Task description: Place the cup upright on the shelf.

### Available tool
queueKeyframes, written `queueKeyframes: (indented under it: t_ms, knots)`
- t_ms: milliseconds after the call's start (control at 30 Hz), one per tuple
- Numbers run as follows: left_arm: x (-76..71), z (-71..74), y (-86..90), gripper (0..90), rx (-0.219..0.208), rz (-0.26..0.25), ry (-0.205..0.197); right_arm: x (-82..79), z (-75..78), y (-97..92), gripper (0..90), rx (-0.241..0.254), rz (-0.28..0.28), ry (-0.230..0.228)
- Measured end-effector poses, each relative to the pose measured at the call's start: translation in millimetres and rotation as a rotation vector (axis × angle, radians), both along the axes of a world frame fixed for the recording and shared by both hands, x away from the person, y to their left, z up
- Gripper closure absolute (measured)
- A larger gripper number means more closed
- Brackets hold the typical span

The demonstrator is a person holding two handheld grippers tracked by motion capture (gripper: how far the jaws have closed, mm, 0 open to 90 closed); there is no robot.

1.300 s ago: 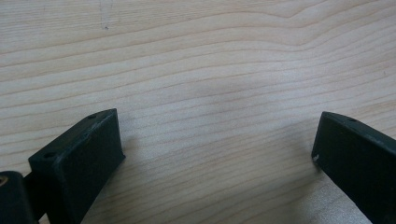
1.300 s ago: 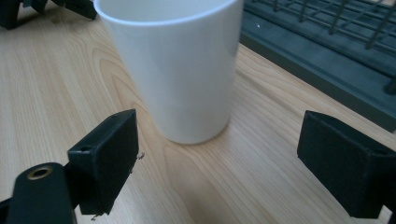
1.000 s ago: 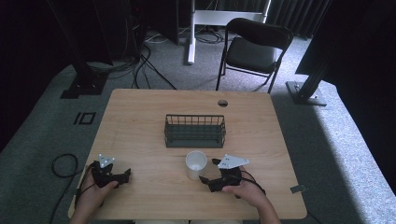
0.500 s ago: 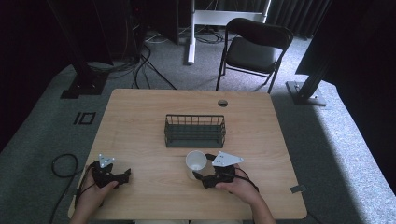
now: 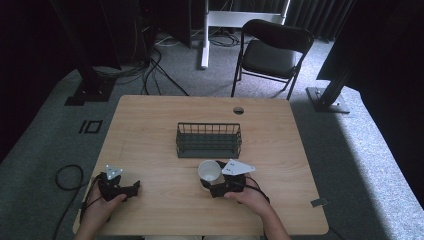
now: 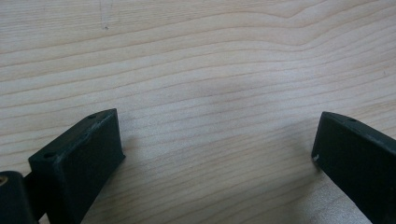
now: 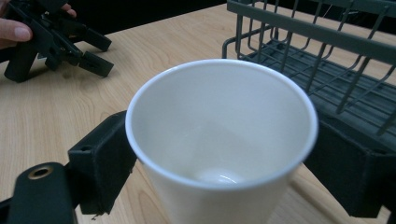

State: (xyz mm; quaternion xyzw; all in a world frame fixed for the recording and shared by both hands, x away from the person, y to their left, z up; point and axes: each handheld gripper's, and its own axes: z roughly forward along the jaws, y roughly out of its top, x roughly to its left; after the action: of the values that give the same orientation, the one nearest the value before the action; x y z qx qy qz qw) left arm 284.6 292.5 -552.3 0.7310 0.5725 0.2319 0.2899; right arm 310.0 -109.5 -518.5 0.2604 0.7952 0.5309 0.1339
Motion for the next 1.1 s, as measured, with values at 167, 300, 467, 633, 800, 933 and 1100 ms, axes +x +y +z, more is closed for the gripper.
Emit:
queueKeyframes:
  t_ms: [167,300,467,633,800,933,1100]
  knots:
    - [0.0,0.0,0.0,2.1,0.000,0.000,0.000,0.9,3.1,4.3,19.3,-0.005,-0.034,-0.010]
    - [0.0,0.0,0.0,2.1,0.000,0.000,0.000,1.1,7.0,7.6,19.6,-0.035,-0.031,-0.026]
    - [0.0,0.1,0.0,2.1,0.001,0.000,0.000,1.4,16.2,11.0,19.7,-0.032,-0.026,-0.042]
    - [0.0,0.0,0.0,2.1,0.000,0.000,0.000,1.9,27.5,12.8,19.8,-0.010,-0.019,-0.044]
    - [0.0,0.0,0.0,2.1,-0.001,0.000,-0.001,0.7,41.1,14.8,19.8,0.028,-0.005,-0.060]
    - [0.0,0.0,0.0,2.1,0.000,0.000,0.000,1.8,54.4,17.2,19.8,0.048,0.001,-0.084]
    - [0.0,0.1,-0.1,2.1,-0.001,0.001,0.000,6.4,71.1,20.3,19.9,0.063,-0.006,-0.104]
